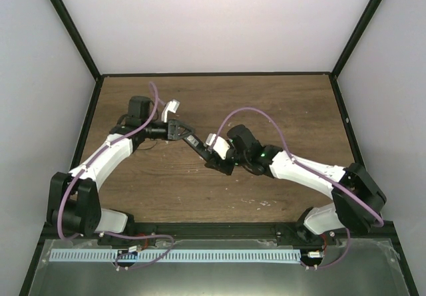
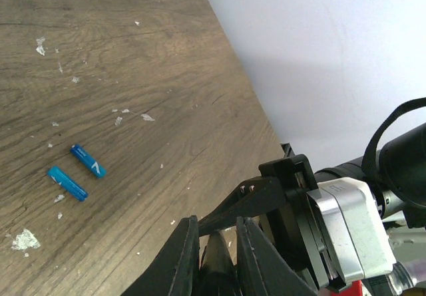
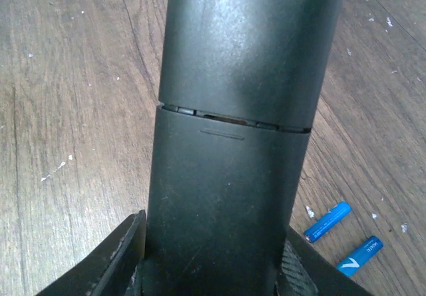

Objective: Load the batteries into the remote control

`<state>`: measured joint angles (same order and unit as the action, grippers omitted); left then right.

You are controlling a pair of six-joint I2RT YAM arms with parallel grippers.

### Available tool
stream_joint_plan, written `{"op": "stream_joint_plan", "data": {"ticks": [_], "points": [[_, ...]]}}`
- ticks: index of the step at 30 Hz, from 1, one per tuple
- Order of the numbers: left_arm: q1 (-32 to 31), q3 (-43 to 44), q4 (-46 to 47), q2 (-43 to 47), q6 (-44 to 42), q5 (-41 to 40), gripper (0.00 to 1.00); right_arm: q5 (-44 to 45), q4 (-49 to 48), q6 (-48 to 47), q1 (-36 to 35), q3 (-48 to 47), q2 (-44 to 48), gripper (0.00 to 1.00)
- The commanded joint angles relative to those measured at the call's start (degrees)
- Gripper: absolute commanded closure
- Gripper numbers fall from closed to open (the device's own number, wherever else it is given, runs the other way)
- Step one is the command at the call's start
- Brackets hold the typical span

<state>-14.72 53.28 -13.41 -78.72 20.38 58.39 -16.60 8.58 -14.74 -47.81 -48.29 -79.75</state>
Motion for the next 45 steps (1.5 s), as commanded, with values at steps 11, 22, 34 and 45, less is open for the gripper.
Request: {"op": "stream_joint_plan", "data": {"ticks": [11,22,34,45], "points": [[2.28,6.47,-3.72,-5.09,-3.62,1.48,1.0,1.28,2.87,-2.02,-0.35,1.31,-0.76,0.65],[4.95,7.97,-3.62,-6.48,-3.84,1.84,1.0,1.56,4.01,-2.83,-0.41,1.7,-2.37,0.65],[5.62,7.99,-1.59,-7.0,-2.84,-0.1,1.0,0.67,5.41,-3.2,-0.44,0.89,-4.06,0.64],[6.79,9.65,-2.39,-8.79,-3.9,-0.42,1.0,1.18,6.73,-3.57,-0.44,0.67,-5.83,0.63]]}}
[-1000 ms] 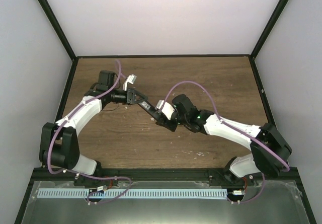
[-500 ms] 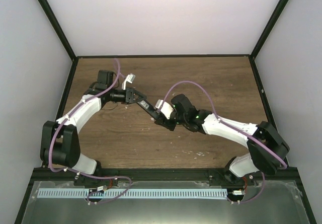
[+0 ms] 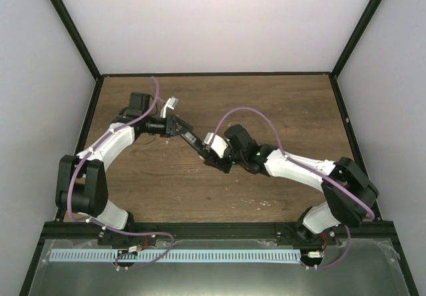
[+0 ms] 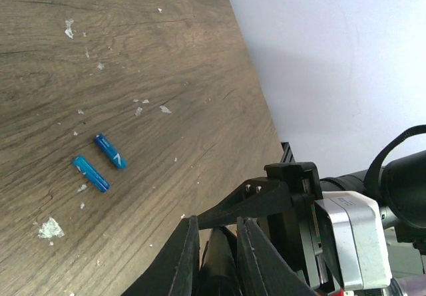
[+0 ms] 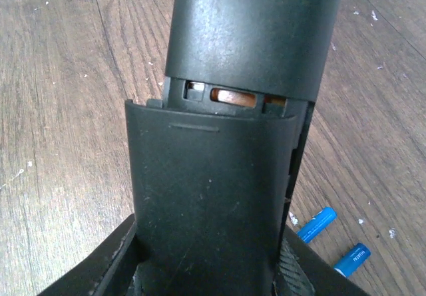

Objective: Load the batteries into the remote control

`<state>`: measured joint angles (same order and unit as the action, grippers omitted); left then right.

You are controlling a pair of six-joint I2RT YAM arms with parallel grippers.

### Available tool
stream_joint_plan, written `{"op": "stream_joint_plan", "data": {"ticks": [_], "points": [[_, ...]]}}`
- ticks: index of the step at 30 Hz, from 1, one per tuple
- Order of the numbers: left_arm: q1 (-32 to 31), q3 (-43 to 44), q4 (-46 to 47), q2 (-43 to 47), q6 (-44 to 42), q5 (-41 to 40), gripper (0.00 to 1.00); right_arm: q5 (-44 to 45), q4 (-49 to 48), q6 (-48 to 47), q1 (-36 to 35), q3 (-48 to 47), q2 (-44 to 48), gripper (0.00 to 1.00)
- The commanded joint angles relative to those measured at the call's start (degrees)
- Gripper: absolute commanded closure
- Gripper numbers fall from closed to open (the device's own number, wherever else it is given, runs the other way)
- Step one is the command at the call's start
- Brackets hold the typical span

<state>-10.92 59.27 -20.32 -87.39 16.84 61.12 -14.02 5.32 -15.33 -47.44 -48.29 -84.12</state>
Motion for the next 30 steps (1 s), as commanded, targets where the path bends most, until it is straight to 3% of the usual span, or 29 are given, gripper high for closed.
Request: {"op": "stream_joint_plan", "data": {"ticks": [1,23,30], "points": [[3.08,3.75,4.48,-0.22,-0.44,-3.35,1.0,-1.23,10.09,-2.96,-0.8,0.66,-1.53,0.63],[5.0,5.18,1.86,-3.31,-3.74,-6.29,1.0,4.15,10.04,-1.75,-0.77,1.66,-0.28,0.62],[5.12,4.85,1.99,-3.01,-3.76,-5.64,1.0,6.22,8.39,-0.97,-0.72,2.42,2.08,0.41]]}}
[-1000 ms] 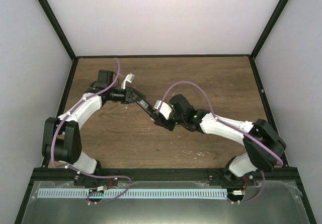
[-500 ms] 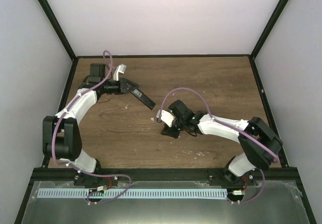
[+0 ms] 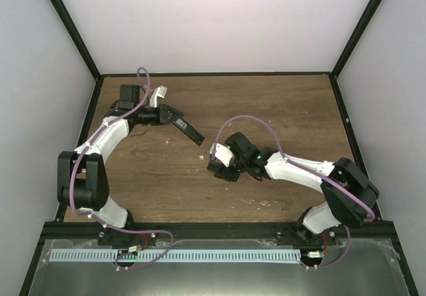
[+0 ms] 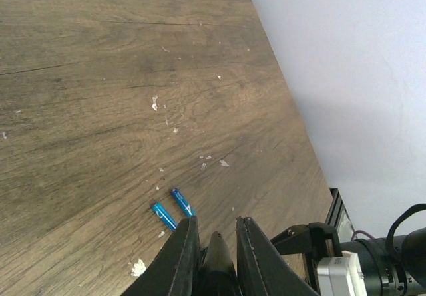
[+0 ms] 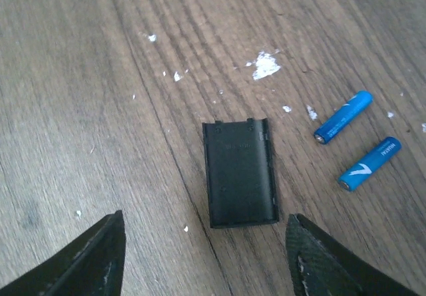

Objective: Load the batteries into the remote control

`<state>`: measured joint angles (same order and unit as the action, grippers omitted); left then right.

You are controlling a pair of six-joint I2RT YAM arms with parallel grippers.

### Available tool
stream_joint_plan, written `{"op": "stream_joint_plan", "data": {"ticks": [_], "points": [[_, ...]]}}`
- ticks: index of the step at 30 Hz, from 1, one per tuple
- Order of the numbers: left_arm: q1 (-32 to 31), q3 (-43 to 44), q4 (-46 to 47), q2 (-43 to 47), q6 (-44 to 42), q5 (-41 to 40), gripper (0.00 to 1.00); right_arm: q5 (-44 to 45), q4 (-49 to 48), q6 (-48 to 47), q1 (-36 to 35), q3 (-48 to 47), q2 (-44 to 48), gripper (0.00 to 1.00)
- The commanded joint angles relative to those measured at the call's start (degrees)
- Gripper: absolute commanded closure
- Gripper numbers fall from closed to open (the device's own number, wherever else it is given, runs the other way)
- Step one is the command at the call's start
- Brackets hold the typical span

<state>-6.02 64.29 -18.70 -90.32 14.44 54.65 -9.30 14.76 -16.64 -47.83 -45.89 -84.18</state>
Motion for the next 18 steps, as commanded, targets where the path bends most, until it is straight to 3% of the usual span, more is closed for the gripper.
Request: {"op": "stream_joint_plan", "data": {"ticks": [1,11,18], "points": [[0.22,-0.57,0.62,0.01,-1.3,1.26,1.0,1.36,-1.13,0.38,-0.33,-0.14,2.16,0.39],[-0.16,-7.33,4.31,3.49,0.42,7.1,1.0,-3.16,-5.0,0.04,-0.37,-4.72,3.4,0.2],[-1.5,-12.28,10.02,6.7,5.59,7.55,1.0,-4.21,-5.28,-0.5,-0.32,-11.5,-1.9,0.16]]}}
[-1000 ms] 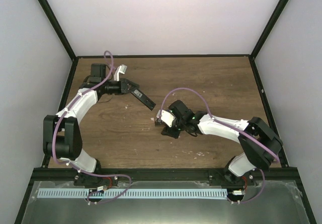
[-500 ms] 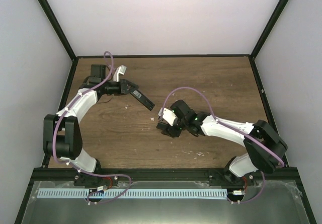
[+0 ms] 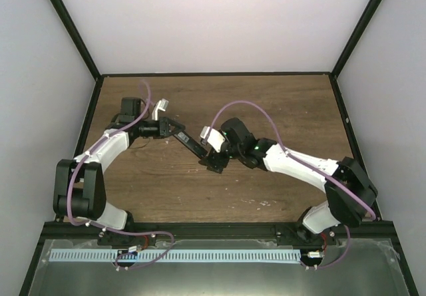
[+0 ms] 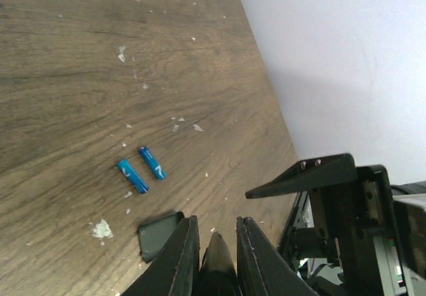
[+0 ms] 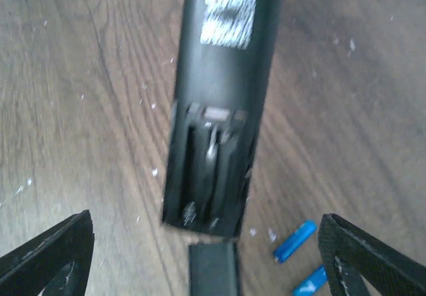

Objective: Load the batteries into the remote control

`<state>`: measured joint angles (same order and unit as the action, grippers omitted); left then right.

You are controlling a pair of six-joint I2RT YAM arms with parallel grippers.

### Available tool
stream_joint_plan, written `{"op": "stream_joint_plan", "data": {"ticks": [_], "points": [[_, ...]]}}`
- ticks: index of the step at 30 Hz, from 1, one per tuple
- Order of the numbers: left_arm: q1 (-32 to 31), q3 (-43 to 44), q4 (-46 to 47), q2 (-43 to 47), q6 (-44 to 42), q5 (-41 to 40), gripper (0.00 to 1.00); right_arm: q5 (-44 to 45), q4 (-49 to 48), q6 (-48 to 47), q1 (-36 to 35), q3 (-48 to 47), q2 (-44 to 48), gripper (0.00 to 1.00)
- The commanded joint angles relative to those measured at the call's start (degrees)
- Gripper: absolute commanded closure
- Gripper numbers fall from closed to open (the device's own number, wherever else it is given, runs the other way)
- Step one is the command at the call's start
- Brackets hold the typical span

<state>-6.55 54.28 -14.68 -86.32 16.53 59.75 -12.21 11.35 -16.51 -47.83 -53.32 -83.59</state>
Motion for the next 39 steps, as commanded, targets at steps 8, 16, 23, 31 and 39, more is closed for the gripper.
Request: {"op": "stream_joint_plan", "data": {"ticks": [8,16,23,31,39], "points": [[-5.3,-4.1,9.57,5.03,7.92,0.88,1.0,-2.41,-3.33,-0.9,-0.33,-5.36,-5.45,0.14],[-7.24,-6.12,12.38,7.14,11.74,-0.31,1.0,-1.62,-6.89,-1.27,-0.42,-2.92,-4.04,0.26],[-7.53,-7.09,14.99,7.16,13.49,-1.24,1.0,-3.48,-7.0,-1.48,-0.46,-2.82,-4.24,0.45],[-7.71,-7.8,16.92,6.17,14.24,-2.87,0.85,-3.29,-6.71,-1.4,-0.42,-3.04,-3.96,0.59],[-7.72,-10.54,23.94,6.93,18.27,-5.26,0.67,-1.8,-6.02,0.93,-0.48,-3.69,-3.68,0.66]]}}
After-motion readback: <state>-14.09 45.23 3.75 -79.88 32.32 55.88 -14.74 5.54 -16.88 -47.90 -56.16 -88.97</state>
